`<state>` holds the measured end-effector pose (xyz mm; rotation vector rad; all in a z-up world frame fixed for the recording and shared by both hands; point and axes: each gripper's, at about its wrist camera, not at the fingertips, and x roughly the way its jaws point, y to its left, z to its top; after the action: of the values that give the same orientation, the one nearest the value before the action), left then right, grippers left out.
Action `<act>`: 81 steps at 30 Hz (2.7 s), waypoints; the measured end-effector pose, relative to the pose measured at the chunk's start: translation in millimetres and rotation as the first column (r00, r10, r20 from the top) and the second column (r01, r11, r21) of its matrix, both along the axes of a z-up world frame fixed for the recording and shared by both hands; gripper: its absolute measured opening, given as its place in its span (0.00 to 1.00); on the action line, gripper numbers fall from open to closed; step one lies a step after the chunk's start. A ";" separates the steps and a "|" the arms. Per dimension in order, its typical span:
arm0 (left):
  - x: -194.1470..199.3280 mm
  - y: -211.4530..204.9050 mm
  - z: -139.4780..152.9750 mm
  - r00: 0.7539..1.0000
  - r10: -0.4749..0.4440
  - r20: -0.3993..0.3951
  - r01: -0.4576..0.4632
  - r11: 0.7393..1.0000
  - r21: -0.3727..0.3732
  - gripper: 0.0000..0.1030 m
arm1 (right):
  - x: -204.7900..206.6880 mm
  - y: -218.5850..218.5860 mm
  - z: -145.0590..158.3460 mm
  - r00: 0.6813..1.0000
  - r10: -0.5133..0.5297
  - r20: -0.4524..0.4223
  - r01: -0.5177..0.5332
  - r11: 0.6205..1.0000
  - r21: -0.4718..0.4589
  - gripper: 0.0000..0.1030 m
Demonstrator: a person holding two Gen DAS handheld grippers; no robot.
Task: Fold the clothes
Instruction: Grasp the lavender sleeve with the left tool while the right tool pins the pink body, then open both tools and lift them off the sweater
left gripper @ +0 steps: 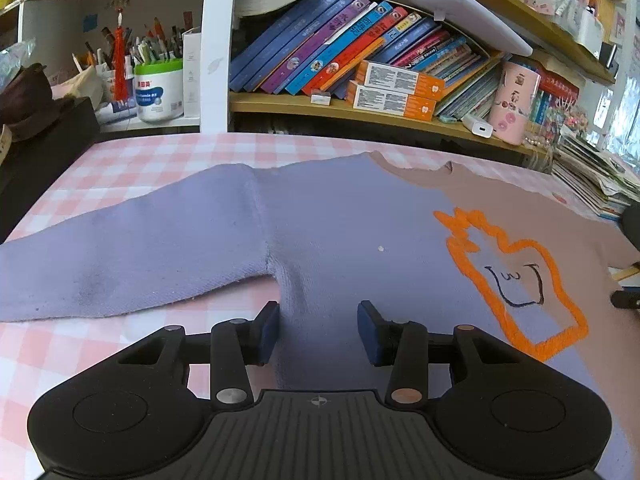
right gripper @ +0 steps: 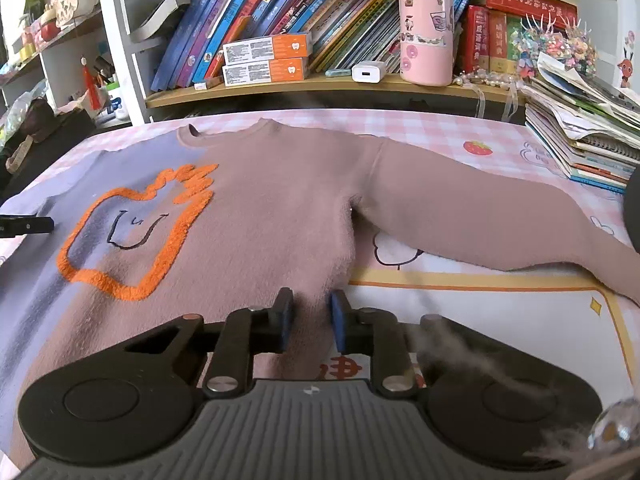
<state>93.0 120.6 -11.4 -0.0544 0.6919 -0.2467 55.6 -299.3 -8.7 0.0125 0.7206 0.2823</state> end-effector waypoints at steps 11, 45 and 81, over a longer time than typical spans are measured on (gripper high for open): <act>-1.4 -0.5 -0.7 1.000 -0.009 0.003 0.009 1.000 -0.025 0.36 | -3.3 0.2 -1.0 1.000 0.001 0.015 0.000 1.000 -0.009 0.16; -9.5 18.6 -6.1 0.999 0.050 -0.006 -0.050 0.991 -0.126 0.08 | 3.1 9.2 1.3 1.000 0.010 0.009 -0.009 1.000 -0.029 0.12; -29.7 14.0 0.8 0.999 0.050 0.017 -0.049 0.996 -0.069 0.28 | -24.1 32.5 -0.3 0.992 -0.039 0.124 0.056 0.989 -0.136 0.25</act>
<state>63.3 134.6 -10.6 -0.1344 0.6629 -0.2229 31.5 -266.8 -8.9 -0.1193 0.6173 0.1851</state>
